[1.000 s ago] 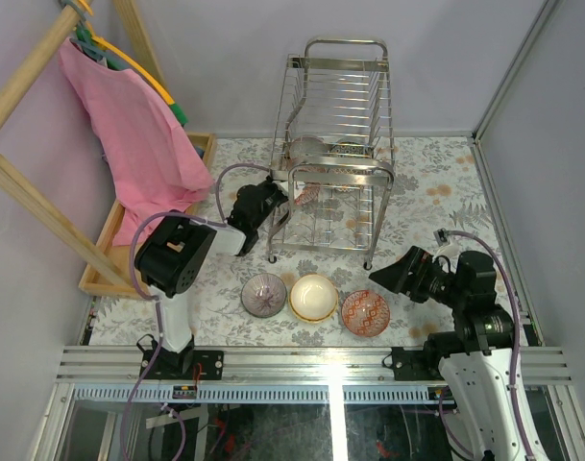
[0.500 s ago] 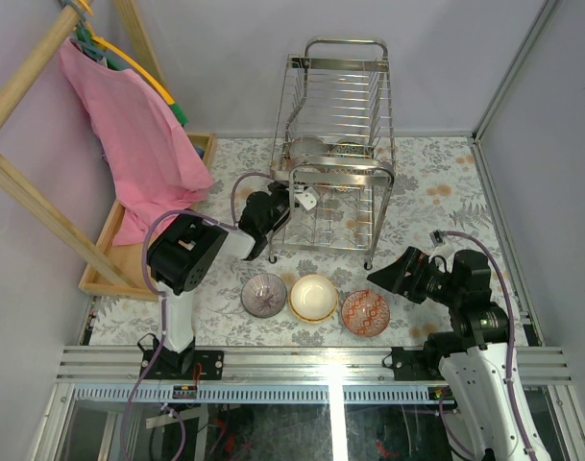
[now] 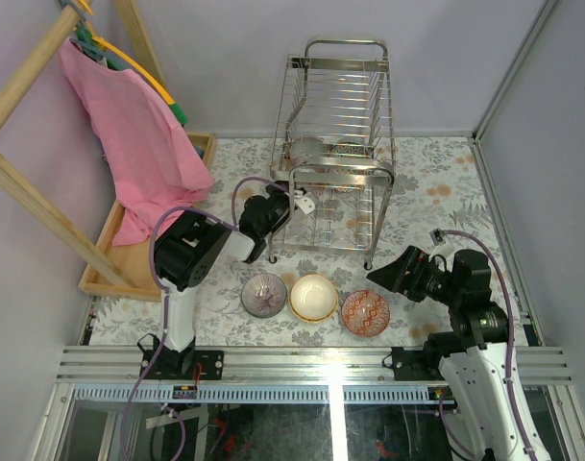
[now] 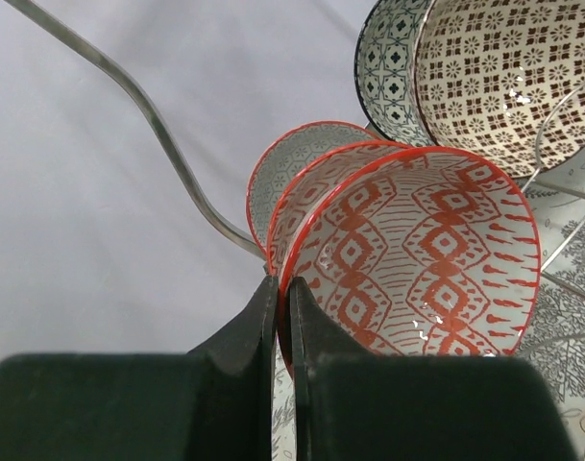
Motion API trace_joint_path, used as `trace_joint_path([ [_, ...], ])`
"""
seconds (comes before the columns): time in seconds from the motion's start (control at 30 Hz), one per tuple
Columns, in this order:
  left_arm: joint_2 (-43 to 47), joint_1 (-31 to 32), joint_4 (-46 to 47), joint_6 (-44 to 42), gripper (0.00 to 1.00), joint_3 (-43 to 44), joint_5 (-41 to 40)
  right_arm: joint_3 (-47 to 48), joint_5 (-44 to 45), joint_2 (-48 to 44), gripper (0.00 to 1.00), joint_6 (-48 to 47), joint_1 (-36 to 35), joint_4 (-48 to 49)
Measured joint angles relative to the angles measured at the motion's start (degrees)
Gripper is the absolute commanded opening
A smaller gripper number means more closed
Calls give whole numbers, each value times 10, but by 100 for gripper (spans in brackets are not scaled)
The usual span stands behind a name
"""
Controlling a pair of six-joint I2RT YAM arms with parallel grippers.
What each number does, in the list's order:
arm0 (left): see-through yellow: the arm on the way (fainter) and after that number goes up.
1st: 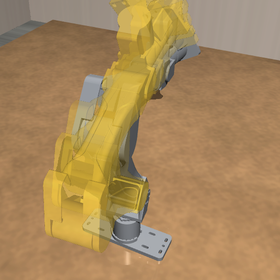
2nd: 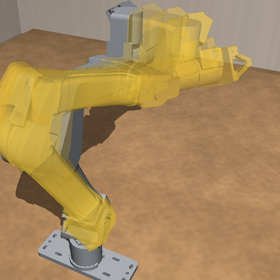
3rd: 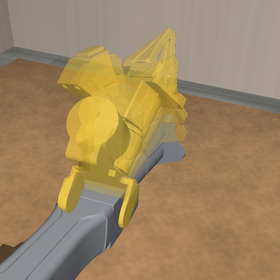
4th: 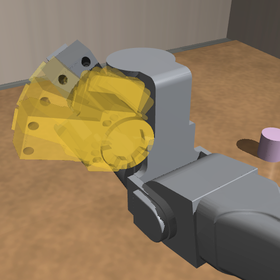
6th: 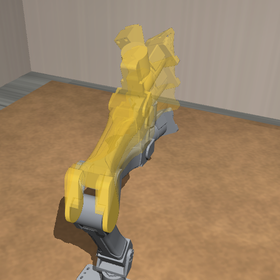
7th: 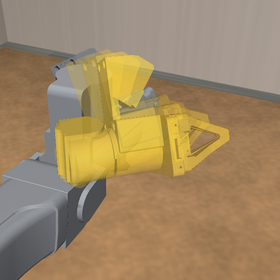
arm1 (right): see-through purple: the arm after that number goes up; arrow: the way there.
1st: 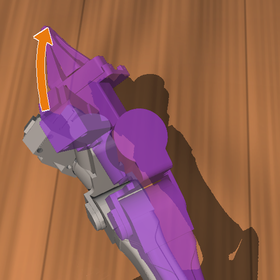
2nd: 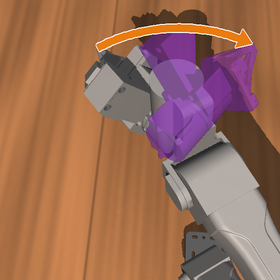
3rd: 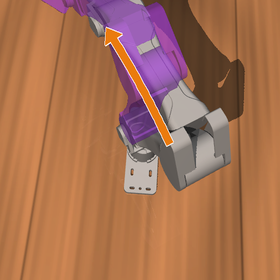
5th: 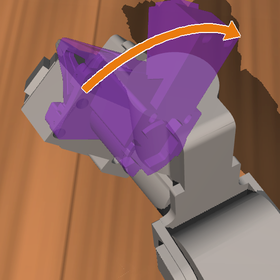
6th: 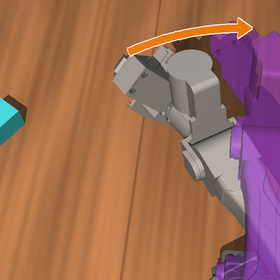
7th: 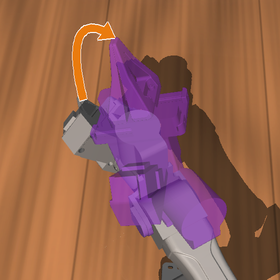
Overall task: Load the bowls into the dish rack
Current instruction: Place the bowl in the dish rack.
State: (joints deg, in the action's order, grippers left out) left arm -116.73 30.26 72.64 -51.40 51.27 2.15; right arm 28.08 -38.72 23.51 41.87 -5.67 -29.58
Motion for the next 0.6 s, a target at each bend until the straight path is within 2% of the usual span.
trace_joint_path([
  [0.17,5,-3,28,-1,0,-31,13,0,0,0,100,2,0,5],
  [0.23,6,-3,35,-1,9,-38,15,0,0,2,100,2,0,6],
  [0.33,7,-3,37,-1,29,-43,14,0,0,4,100,2,0,8],
  [0.37,7,-3,36,-1,32,-45,14,0,0,4,100,2,0,8],
  [0.6,7,-2,37,-2,35,-51,14,-4,-2,4,100,2,0,9],
])
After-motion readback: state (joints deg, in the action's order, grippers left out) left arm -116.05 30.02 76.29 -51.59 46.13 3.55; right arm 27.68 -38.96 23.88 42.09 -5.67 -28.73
